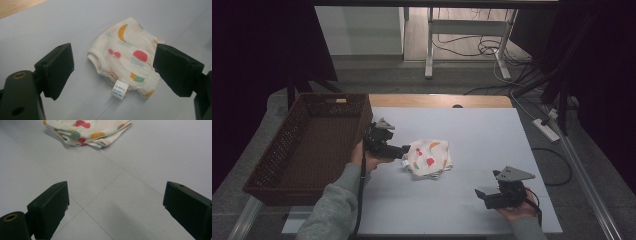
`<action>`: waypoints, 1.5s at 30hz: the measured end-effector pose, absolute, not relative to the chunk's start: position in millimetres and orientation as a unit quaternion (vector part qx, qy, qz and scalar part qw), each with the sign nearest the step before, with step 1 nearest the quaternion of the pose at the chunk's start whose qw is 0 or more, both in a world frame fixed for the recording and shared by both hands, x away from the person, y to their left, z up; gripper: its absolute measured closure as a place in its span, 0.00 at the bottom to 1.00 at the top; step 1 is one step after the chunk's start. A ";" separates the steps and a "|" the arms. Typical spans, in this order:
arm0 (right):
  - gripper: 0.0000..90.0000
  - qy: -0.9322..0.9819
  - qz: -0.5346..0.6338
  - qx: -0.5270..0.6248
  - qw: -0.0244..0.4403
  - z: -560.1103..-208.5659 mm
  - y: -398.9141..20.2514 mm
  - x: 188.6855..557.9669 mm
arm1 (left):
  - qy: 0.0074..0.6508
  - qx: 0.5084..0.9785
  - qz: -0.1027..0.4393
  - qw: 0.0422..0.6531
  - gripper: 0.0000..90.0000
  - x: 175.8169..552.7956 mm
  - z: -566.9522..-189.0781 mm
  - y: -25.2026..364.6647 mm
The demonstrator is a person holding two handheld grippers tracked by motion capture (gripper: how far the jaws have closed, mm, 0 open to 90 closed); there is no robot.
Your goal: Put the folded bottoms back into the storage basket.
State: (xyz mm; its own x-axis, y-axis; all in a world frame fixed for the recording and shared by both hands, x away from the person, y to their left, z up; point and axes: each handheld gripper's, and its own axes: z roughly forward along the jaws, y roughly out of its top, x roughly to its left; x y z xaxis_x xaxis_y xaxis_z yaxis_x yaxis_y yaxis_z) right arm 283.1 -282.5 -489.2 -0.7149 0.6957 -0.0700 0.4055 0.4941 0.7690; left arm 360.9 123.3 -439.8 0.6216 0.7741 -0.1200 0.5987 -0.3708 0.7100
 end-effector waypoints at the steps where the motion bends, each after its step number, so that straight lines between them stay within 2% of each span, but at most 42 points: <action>1: 0.08 0.843 0.383 0.326 0.189 -489.1 -282.4 283.1 | 0.419 0.820 0.116 0.372 0.18 363.8 -441.4 121.2; 45: 0.08 0.846 0.384 0.321 0.182 -489.7 -281.3 284.6 | 0.423 0.841 0.086 0.327 0.18 413.1 -485.5 83.7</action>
